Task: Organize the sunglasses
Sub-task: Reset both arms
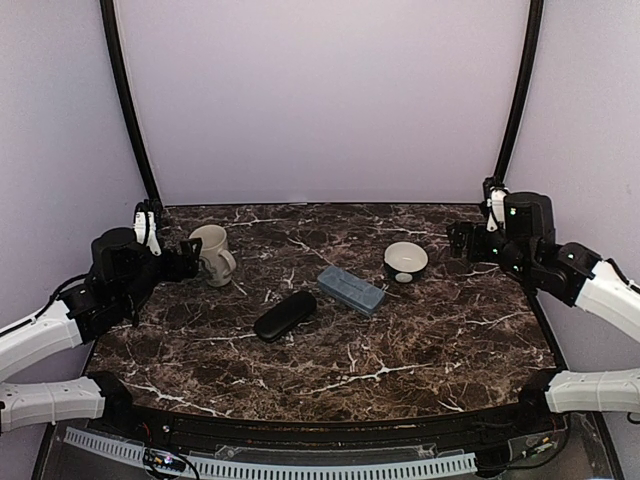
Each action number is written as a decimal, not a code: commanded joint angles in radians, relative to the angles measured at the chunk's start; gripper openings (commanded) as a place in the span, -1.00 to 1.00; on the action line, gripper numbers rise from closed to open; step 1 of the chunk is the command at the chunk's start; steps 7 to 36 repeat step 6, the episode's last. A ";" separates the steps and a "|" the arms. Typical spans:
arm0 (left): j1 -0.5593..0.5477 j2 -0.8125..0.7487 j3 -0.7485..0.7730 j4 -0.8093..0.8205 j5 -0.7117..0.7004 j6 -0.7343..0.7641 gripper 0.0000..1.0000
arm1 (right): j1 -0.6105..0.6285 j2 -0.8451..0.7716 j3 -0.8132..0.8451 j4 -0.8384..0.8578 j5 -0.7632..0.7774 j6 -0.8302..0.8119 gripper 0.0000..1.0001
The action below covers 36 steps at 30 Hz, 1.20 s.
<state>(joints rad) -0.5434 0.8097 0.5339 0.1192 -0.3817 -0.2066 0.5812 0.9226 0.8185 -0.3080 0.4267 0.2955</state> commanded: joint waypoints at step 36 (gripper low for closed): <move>-0.003 0.001 0.004 0.019 0.004 0.018 0.89 | -0.002 0.001 -0.005 0.037 0.021 0.000 1.00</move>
